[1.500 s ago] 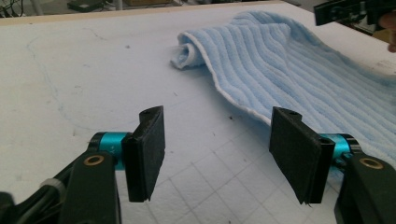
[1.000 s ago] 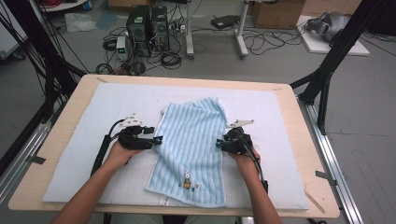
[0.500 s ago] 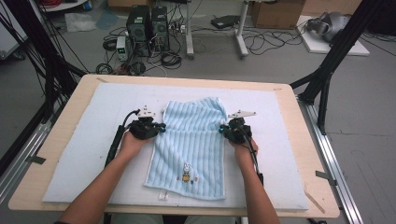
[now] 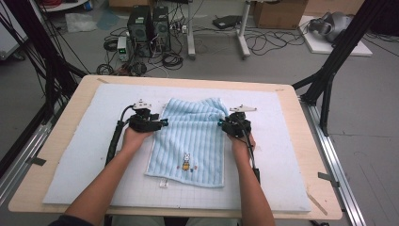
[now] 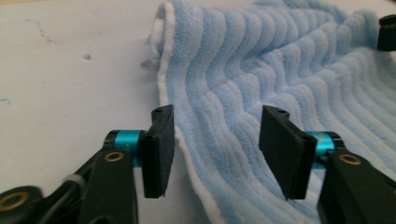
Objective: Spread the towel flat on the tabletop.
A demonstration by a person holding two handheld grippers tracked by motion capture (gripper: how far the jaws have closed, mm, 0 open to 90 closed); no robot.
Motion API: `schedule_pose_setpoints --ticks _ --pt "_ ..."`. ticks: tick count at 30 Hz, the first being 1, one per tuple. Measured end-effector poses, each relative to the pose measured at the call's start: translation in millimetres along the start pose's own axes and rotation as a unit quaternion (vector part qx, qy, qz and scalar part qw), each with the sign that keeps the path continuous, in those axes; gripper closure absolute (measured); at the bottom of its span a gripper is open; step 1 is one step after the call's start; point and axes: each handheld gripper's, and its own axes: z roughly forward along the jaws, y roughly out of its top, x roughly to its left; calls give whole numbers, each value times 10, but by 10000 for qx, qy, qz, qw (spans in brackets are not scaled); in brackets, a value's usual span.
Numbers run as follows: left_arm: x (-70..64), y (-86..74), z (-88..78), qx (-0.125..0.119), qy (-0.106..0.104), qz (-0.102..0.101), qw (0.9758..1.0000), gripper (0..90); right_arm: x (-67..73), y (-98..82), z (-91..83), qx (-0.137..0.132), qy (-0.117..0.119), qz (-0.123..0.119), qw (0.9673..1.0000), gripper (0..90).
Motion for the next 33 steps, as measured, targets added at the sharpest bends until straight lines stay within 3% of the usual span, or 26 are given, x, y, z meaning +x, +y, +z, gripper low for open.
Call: schedule_pose_setpoints --ticks 1,3,4,8,12,14,21,24,25,26,28,29,31,33 --pt "2 -21 -58 -44 -42 -7 10000 417 -5 -11 -49 -28 209 86 9997 565" --pt "7 -71 -172 -80 -101 47 9999 383 7 -47 -160 -54 419 -46 9991 520" --pt "5 -102 -232 -97 -111 87 9999 363 12 -57 -207 70 542 -77 9985 479" --pt "-28 -211 -422 -84 -137 178 9997 284 94 -180 -440 95 670 -339 9971 447" --pt "-99 -321 -563 -21 -279 381 9989 324 202 -340 -613 360 768 -578 9947 478" --pt "-138 -369 -625 -28 -302 418 9987 350 265 -428 -705 352 860 -716 9931 505" --pt "-211 -580 -820 -126 -359 321 9988 350 413 -653 -801 559 1196 -559 9897 561" --pt "-268 -652 -868 -80 -394 327 9987 355 518 -702 -777 818 994 -809 9884 622" --pt "-296 -669 -886 -61 -385 355 9986 357 558 -727 -783 771 866 -955 9887 675" --pt "-325 -684 -909 -74 -392 362 9985 363 574 -732 -803 787 844 -1019 9881 803" --pt "-378 -719 -954 -38 -382 355 9986 382 630 -741 -851 820 377 -1271 9878 851" --pt "-400 -736 -970 -14 -375 372 9986 388 629 -757 -863 778 310 -1242 9887 849" --pt "-435 -761 -982 77 -370 336 9987 398 601 -792 -888 652 257 -868 9938 744" --pt "-460 -769 -976 187 -326 347 9987 405 589 -832 -945 434 305 -679 9963 679"
